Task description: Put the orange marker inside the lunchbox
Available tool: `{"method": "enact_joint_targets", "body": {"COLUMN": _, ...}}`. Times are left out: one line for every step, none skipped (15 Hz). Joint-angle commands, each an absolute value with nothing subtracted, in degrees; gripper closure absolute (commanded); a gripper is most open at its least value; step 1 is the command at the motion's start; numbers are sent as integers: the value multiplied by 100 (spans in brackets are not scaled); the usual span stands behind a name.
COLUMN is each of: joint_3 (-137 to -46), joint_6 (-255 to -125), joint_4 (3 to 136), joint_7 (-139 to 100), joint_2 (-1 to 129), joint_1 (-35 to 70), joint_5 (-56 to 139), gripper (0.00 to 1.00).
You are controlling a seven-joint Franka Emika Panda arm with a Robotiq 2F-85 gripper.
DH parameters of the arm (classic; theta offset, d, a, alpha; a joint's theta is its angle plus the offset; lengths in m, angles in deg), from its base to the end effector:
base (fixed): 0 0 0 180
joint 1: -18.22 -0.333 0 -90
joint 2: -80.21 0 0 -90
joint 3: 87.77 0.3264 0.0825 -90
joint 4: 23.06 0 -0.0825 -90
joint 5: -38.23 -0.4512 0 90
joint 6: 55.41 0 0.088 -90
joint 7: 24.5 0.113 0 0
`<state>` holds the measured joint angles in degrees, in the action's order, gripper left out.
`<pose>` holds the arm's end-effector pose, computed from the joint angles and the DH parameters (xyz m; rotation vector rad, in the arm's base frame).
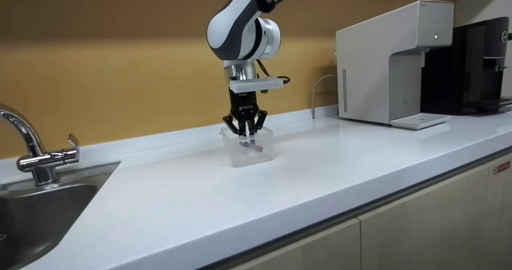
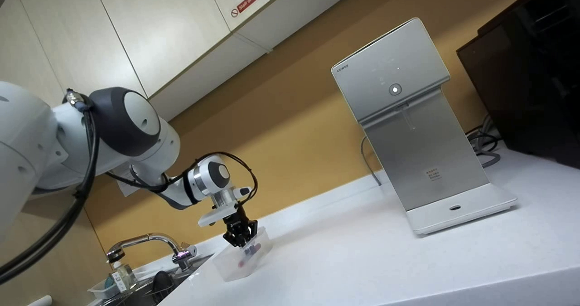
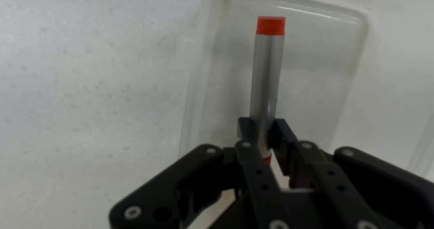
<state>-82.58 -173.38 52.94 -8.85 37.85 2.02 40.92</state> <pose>0.7553 0.2770 0.2649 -3.1204 -0.1544 0.0154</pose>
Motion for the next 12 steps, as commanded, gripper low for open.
{"method": "enact_joint_targets", "body": {"joint_3": -8336, "joint_6": -17420, "joint_4": 5065, "joint_7": -771, "joint_2": 3631, "joint_1": 101, "joint_5": 4108, "gripper": 95}}
{"method": "enact_joint_targets", "body": {"joint_3": -8333, "joint_6": -17447, "joint_4": 5065, "joint_7": -775, "joint_2": 3617, "joint_1": 97, "joint_5": 4101, "gripper": 95}}
{"method": "enact_joint_targets", "body": {"joint_3": -8328, "joint_6": -17503, "joint_4": 5072, "joint_7": -782, "joint_2": 3610, "joint_1": 95, "joint_5": 4089, "gripper": 95}}
{"method": "enact_joint_targets", "body": {"joint_3": -8321, "joint_6": -17546, "joint_4": 5084, "joint_7": -795, "joint_2": 3611, "joint_1": 98, "joint_5": 4077, "gripper": 95}}
{"method": "enact_joint_targets", "body": {"joint_3": -8294, "joint_6": -17551, "joint_4": 5098, "joint_7": -849, "joint_2": 3626, "joint_1": 115, "joint_5": 4047, "gripper": 55}}
{"method": "enact_joint_targets", "body": {"joint_3": -8299, "joint_6": -17599, "joint_4": 5113, "joint_7": -838, "joint_2": 3643, "joint_1": 106, "joint_5": 4050, "gripper": 53}}
{"method": "enact_joint_targets", "body": {"joint_3": -8304, "joint_6": -17614, "joint_4": 5124, "joint_7": -835, "joint_2": 3672, "joint_1": 91, "joint_5": 4064, "gripper": 48}}
{"method": "enact_joint_targets", "body": {"joint_3": -8310, "joint_6": -17624, "joint_4": 5118, "joint_7": -831, "joint_2": 3688, "joint_1": 76, "joint_5": 4079, "gripper": 42}}
{"method": "enact_joint_targets", "body": {"joint_3": -8317, "joint_6": -17632, "joint_4": 5110, "joint_7": -830, "joint_2": 3711, "joint_1": 58, "joint_5": 4100, "gripper": 34}}
{"method": "enact_joint_targets", "body": {"joint_3": -8323, "joint_6": -17632, "joint_4": 5101, "joint_7": -828, "joint_2": 3742, "joint_1": 39, "joint_5": 4122, "gripper": 27}}
{"method": "enact_joint_targets", "body": {"joint_3": -8338, "joint_6": -17629, "joint_4": 5087, "joint_7": -819, "joint_2": 3779, "joint_1": 12, "joint_5": 4159, "gripper": 21}}
{"method": "enact_joint_targets", "body": {"joint_3": -8349, "joint_6": -17615, "joint_4": 5068, "joint_7": -811, "joint_2": 3819, "joint_1": -10, "joint_5": 4189, "gripper": 14}}
